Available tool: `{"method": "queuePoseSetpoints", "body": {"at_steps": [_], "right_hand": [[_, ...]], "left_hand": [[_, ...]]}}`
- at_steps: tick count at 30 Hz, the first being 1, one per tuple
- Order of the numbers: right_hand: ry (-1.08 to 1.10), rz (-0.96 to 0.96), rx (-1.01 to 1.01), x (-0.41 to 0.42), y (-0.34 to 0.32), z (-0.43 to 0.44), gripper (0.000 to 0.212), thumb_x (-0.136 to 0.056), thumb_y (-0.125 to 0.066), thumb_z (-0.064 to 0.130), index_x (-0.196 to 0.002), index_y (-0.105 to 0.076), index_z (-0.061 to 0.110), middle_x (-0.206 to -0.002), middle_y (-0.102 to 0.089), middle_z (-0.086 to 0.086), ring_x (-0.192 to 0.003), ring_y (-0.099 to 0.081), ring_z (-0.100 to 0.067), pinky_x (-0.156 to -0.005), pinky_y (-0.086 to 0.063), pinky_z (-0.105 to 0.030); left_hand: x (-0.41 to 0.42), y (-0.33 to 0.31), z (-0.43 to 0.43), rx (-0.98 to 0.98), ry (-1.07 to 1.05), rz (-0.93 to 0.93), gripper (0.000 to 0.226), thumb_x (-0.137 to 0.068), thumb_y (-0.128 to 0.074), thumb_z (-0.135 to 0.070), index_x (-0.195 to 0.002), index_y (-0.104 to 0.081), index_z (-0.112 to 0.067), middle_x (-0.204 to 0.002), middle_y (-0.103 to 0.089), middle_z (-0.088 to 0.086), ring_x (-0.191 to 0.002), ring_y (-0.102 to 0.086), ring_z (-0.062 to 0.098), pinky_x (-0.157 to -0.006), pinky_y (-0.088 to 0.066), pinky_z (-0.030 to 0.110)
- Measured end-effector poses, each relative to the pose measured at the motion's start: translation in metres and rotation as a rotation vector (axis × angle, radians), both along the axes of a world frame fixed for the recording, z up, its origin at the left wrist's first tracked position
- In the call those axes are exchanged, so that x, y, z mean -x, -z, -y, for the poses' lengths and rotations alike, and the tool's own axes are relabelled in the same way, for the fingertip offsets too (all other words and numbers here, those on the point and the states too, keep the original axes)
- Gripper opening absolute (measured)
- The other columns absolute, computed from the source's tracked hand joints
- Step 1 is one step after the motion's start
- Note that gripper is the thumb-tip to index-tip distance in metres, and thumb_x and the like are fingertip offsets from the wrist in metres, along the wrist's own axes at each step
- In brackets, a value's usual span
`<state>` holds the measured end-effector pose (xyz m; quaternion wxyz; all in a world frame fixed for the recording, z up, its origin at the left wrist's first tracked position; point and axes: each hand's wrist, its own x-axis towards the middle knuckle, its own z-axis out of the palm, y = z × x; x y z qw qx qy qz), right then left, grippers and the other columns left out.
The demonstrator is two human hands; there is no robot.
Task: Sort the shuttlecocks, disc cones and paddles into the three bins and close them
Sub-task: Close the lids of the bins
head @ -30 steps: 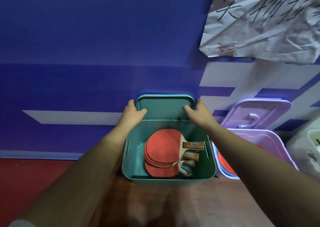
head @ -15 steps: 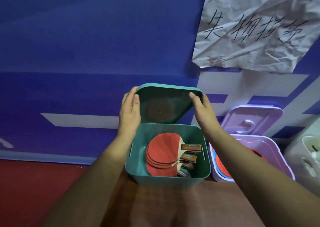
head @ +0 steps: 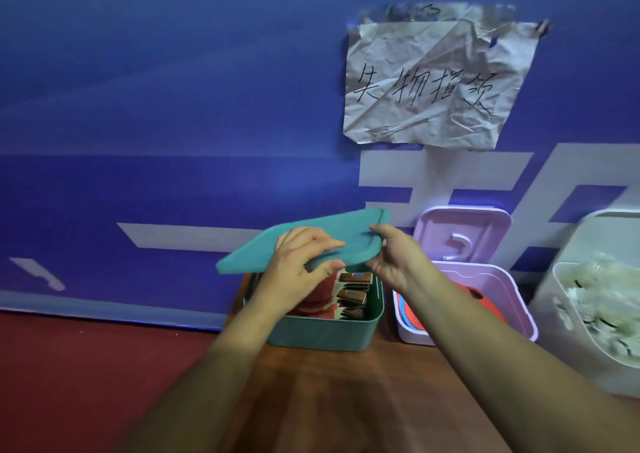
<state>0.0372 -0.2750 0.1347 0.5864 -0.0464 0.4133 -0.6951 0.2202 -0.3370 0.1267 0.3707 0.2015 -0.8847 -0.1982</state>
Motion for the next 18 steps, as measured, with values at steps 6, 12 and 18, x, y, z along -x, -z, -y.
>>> {"method": "queuePoseSetpoints", "body": {"at_steps": [6, 12, 18], "right_hand": [[0.072, -0.036, -0.087, 0.025, 0.03, -0.031, 0.027, -0.101, -0.038, 0.012, -0.108, -0.059, -0.004, -0.087, -0.074, -0.018, -0.072, -0.073, -0.028, -0.058, -0.059, -0.039], [0.152, -0.312, -0.188, 0.043, 0.07, -0.034, 0.011, -0.097, -0.046, 0.008, -0.09, -0.054, 0.008, -0.092, -0.065, -0.018, -0.075, -0.064, -0.028, -0.069, -0.056, -0.042], [0.157, -0.783, -0.458, 0.047, 0.114, -0.022, 0.006, -0.09, -0.057, 0.016, -0.09, -0.056, 0.01, -0.095, -0.066, -0.015, -0.078, -0.058, -0.025, -0.073, -0.049, -0.038]], "left_hand": [[-0.023, 0.024, 0.027, -0.31, -0.627, 0.286, 0.056, -0.085, -0.054, -0.053, -0.133, -0.049, -0.025, -0.133, -0.047, 0.008, -0.128, -0.039, 0.029, -0.107, -0.03, 0.041], [-0.048, 0.062, 0.052, -0.761, -0.749, 0.369, 0.052, -0.089, -0.056, -0.038, -0.127, -0.045, -0.004, -0.124, -0.055, 0.018, -0.113, -0.053, 0.036, -0.082, -0.042, 0.034], [-0.057, 0.097, 0.071, -0.738, -0.682, 0.321, 0.033, -0.09, -0.056, -0.025, -0.118, -0.059, -0.006, -0.115, -0.064, 0.014, -0.1, -0.059, 0.029, -0.081, -0.046, 0.035]]}}
